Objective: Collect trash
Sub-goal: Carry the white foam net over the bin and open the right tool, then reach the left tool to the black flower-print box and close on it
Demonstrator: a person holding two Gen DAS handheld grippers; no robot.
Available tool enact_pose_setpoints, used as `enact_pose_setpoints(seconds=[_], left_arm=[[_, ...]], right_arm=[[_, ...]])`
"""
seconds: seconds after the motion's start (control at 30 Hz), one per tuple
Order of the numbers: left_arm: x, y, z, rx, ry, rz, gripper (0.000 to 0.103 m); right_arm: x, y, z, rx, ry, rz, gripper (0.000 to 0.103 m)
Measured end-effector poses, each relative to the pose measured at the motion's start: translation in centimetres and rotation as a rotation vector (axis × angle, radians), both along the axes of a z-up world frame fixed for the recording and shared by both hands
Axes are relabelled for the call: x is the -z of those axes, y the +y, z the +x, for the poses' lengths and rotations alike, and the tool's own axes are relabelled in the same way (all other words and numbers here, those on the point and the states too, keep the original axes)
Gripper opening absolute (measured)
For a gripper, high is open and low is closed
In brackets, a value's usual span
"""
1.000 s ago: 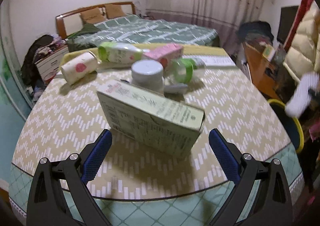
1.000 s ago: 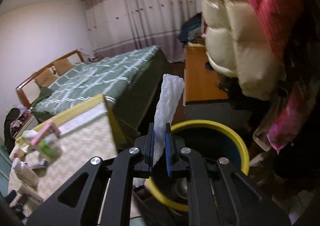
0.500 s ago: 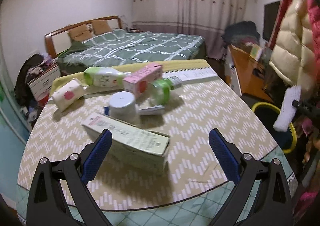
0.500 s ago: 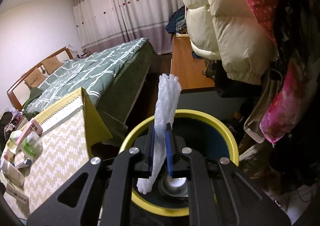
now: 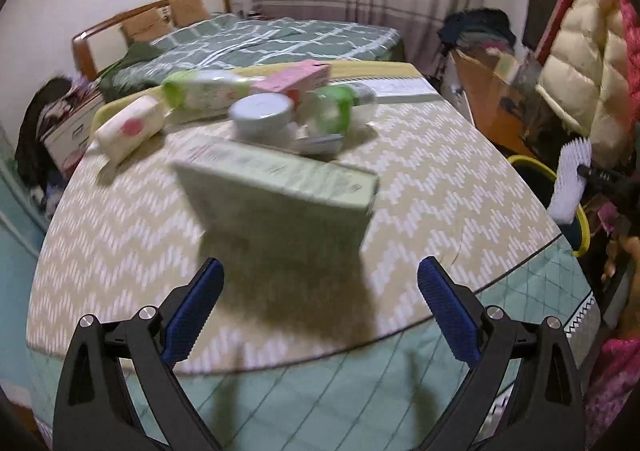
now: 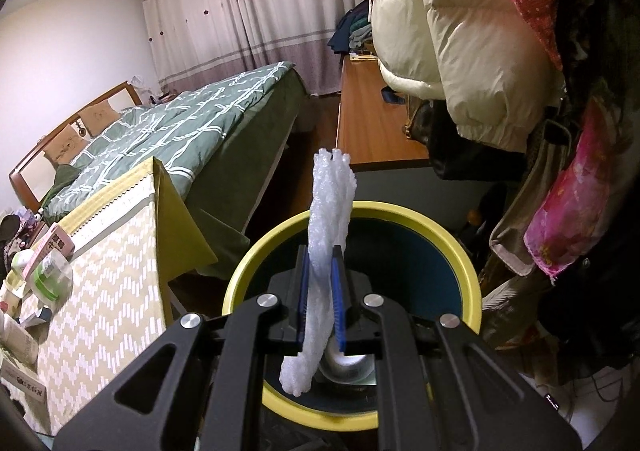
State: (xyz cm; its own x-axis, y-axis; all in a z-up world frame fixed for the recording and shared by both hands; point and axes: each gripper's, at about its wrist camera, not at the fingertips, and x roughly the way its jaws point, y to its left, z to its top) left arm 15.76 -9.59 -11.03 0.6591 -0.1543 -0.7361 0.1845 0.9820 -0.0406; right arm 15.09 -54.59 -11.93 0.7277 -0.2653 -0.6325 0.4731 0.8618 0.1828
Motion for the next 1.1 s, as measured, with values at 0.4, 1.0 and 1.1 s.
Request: enact_pose_setpoints(seconds=[0.4,1.0,1.1], left_arm=[[-3.4,-3.3,1.9,0.116,-0.150,-0.028,0.096],[-1.8,-0.2,-1.6,0.120,-0.043,-0.016,0.098],[-2.2,1.4,-2.5,0.057,-0.035,-0.041,0.098]], right_arm=[[-0.3,0.4,0.2,-0.020,0.003,-0.011,0.011],[0.2,0.4,0.2,0.001,0.017,-0.017,0.039],[0.1,0.4,0.2,-0.002,0.014,-0.015,0.040]])
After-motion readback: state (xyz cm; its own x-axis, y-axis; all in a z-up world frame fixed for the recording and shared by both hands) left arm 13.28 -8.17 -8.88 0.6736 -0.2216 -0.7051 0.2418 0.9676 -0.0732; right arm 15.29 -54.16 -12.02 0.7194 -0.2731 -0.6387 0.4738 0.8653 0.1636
